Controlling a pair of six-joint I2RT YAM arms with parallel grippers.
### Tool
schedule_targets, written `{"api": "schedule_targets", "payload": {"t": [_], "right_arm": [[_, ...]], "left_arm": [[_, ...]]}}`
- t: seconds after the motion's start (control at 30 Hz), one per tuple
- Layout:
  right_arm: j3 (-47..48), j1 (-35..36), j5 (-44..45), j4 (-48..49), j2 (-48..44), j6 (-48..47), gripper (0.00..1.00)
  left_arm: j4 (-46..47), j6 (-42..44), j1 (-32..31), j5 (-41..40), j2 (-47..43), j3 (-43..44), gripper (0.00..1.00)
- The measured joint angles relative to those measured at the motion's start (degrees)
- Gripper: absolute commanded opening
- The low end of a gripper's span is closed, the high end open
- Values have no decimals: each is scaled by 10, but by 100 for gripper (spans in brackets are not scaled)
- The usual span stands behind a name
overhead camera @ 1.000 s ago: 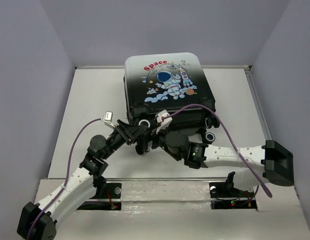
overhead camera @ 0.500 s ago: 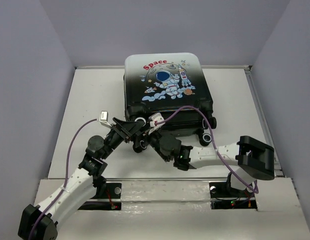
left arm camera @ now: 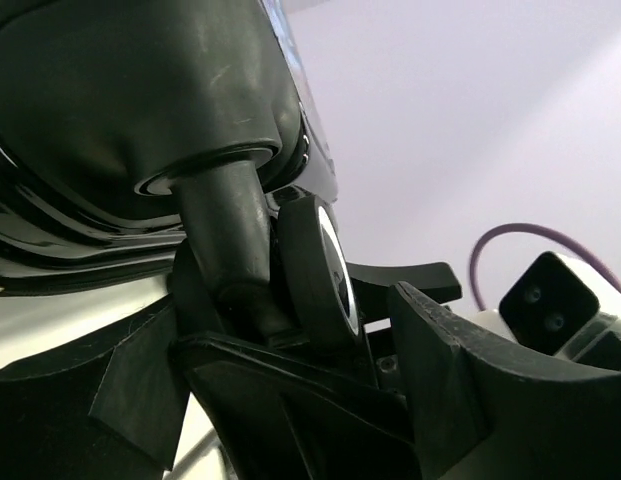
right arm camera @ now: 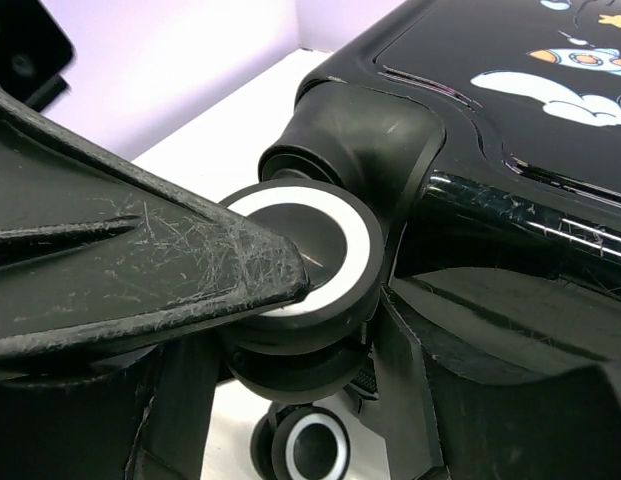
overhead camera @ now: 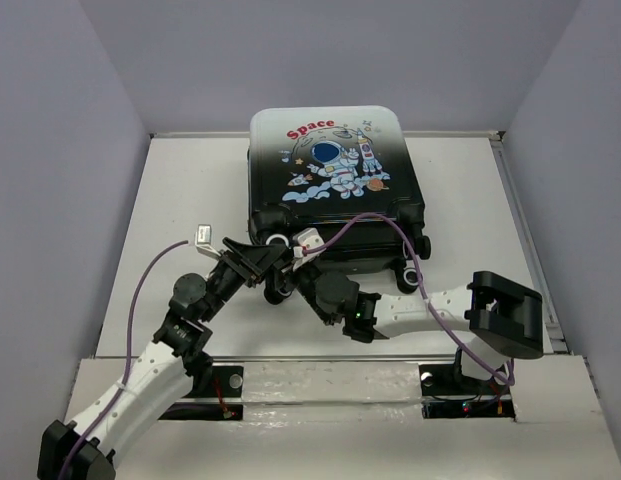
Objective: Pack the luggage
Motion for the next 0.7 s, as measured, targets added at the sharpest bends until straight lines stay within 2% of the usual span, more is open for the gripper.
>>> {"api": "schedule_targets", "payload": {"t": [0.17,0.3,0.33,0.4,0.5,0.7], "right_arm": [[-4,0,-9,-13,-11,2,7],[-18,-12,-36,-67,-54,23,7],[-19,-17,-47,-93,-71,32,7],[-19,-23,-57,-124,-88,39,7],[-18,-35,-76,-162,-103,56,7],[-5,-49,-110,-218,-117,77,7]], "left_arm": [[-173,95,-9,-46,-48,66,80],[-289,158,-16,-124,-126,85,61],[-304,166,-16,-139,-147,82,59],[-317,176,-15,-158,-177,70,54],[-312,181,-16,-165,-176,24,49],[-279,215,-16,-154,-77,-41,48]]}}
